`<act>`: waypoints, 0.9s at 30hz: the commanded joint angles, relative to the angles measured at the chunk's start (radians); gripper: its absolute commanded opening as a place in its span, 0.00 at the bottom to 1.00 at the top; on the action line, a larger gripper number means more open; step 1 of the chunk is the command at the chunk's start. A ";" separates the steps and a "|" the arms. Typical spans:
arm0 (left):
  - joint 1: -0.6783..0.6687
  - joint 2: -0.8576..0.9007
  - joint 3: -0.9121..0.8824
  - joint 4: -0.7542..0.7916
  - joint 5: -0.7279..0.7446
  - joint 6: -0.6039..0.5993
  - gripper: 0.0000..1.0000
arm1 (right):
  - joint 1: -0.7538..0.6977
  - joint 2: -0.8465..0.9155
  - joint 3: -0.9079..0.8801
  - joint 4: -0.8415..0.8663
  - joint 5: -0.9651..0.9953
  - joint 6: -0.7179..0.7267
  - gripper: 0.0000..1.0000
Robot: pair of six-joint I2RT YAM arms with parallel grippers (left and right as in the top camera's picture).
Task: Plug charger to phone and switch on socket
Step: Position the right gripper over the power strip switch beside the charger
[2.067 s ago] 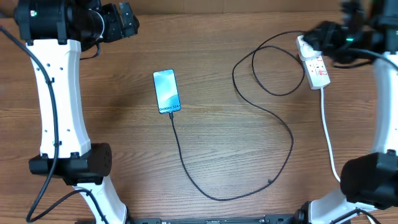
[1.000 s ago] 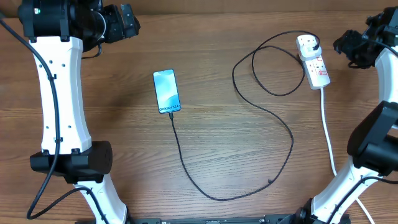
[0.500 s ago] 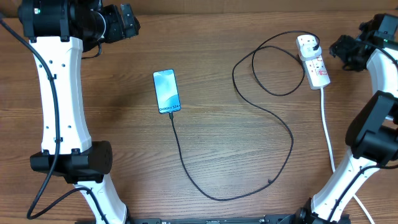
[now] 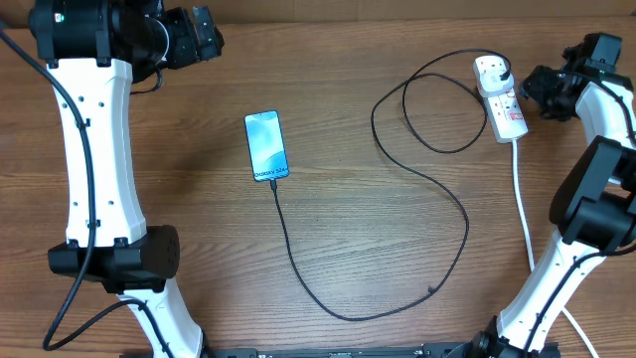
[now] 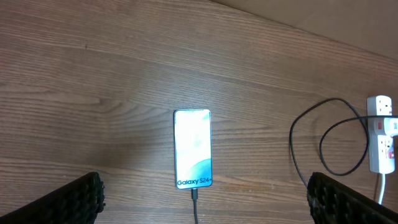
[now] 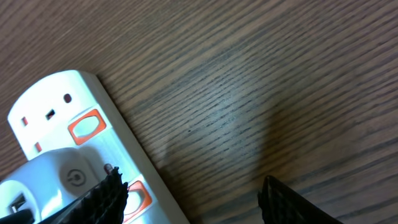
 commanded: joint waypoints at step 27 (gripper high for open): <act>-0.007 0.004 -0.003 0.001 -0.009 0.001 1.00 | 0.029 0.053 -0.003 -0.037 0.077 0.003 0.66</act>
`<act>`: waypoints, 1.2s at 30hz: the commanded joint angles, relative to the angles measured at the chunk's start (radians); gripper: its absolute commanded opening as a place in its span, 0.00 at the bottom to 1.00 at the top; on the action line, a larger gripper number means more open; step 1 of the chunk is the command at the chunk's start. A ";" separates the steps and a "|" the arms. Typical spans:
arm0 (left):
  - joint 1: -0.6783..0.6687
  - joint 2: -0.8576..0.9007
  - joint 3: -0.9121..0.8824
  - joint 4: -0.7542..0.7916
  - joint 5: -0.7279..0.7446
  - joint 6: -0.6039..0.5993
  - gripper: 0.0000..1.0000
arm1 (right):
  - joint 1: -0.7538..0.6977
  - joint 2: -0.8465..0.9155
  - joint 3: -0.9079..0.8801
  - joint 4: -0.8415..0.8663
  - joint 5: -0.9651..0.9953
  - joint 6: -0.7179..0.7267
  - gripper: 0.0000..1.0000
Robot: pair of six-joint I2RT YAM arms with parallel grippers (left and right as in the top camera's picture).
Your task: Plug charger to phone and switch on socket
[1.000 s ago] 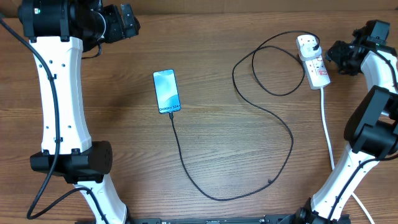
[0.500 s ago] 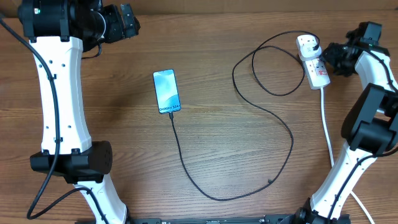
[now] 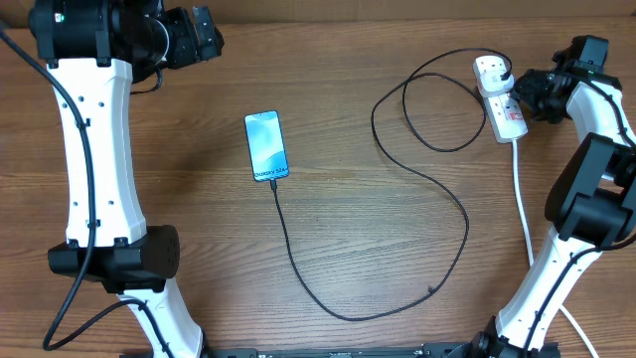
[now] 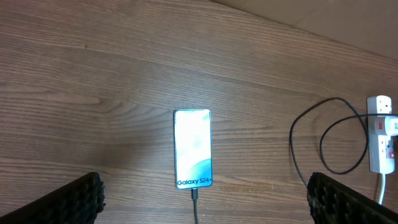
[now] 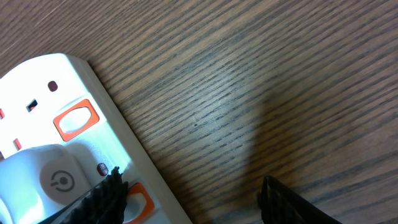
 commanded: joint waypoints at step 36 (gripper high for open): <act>-0.007 0.004 -0.003 0.001 -0.010 0.000 1.00 | 0.013 0.022 0.011 -0.112 0.004 0.048 0.66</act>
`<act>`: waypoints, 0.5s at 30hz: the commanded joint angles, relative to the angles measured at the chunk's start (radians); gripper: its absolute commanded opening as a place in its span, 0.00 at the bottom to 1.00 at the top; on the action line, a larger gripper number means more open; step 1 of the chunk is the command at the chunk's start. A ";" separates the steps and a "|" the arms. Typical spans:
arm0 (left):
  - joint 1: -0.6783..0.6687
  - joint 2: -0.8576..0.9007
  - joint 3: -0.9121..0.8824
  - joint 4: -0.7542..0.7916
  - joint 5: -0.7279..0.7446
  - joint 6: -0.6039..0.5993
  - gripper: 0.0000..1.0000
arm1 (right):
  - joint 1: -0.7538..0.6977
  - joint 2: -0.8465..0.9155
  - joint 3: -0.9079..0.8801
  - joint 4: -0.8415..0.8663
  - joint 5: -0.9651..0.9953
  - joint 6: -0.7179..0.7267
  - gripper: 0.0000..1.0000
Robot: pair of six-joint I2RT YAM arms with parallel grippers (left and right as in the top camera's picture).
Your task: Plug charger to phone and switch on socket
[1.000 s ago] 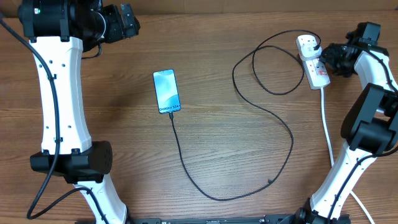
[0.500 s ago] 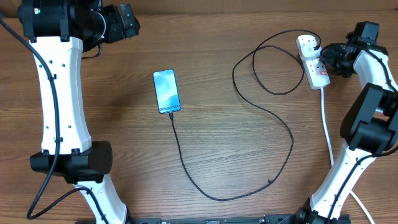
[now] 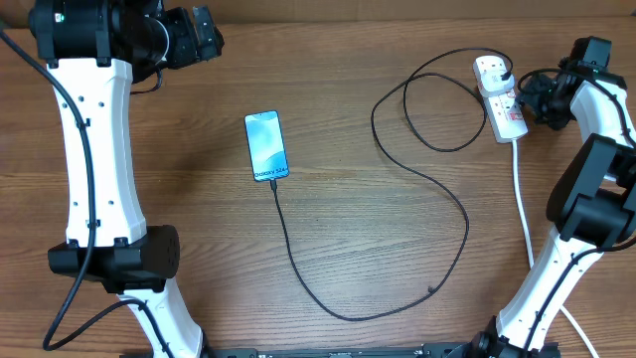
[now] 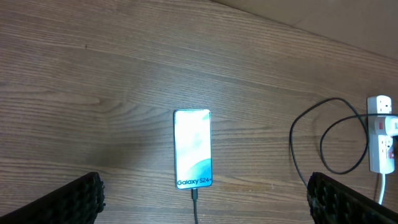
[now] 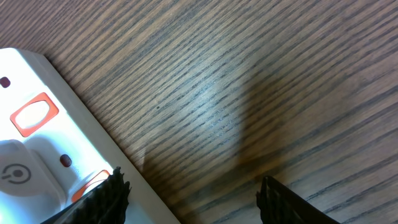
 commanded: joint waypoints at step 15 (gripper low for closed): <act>-0.007 0.004 -0.003 0.001 -0.010 0.000 1.00 | 0.021 0.023 0.060 -0.024 -0.111 -0.050 0.66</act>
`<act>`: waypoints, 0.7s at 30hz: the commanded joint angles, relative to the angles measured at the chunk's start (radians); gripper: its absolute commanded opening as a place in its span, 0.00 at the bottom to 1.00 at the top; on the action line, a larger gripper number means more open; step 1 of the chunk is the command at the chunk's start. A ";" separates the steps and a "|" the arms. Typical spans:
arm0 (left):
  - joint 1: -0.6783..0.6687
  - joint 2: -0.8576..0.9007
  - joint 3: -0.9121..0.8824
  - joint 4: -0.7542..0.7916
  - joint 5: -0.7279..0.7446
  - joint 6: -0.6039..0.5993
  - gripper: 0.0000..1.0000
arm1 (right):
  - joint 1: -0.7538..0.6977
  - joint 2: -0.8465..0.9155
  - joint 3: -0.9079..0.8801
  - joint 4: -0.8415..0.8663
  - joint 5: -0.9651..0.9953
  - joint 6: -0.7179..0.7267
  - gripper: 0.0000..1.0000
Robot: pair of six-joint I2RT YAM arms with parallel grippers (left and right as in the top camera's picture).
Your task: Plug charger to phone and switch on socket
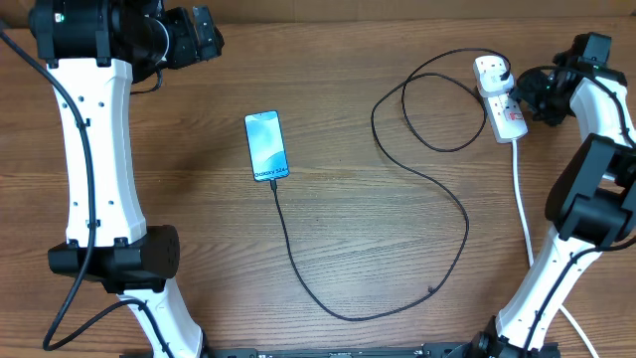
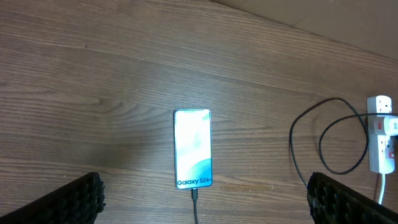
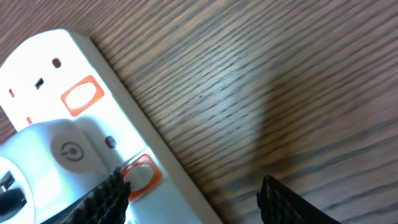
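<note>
The phone point(image 1: 266, 145) lies face up left of the table's centre, its screen lit, and in the left wrist view the phone point(image 2: 193, 149) has the black cable's plug in its bottom port. That cable point(image 1: 437, 189) loops across to a white charger plugged into the white socket strip point(image 1: 500, 97) at the far right. My right gripper point(image 1: 530, 91) stands open low over the strip. In the right wrist view its left finger point(image 3: 106, 199) rests by an orange switch point(image 3: 140, 174). My left gripper point(image 2: 202, 202) hangs open, high above the phone.
A second orange switch point(image 3: 82, 95) sits further along the strip point(image 3: 180, 186). The strip's white lead point(image 1: 521, 199) runs toward the table's front edge past my right arm. Bare wooden table point(image 1: 397, 259) surrounds the phone and cable.
My right gripper has shifted back over the socket strip, so more of the strip and both orange switches show in its view. Its left finger now sits at the nearer switch. The left arm is unchanged.
The phone lay plugged into the cable with its screen lit throughout, my left gripper still above it. My right gripper stayed open at the strip's right side, shifting slightly between moments, first over the strip, then off toward bare wood, and now over the nearer switch.
</note>
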 commanded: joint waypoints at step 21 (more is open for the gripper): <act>-0.007 0.004 -0.003 0.001 -0.010 0.000 1.00 | 0.012 0.020 0.026 0.040 0.015 0.023 0.66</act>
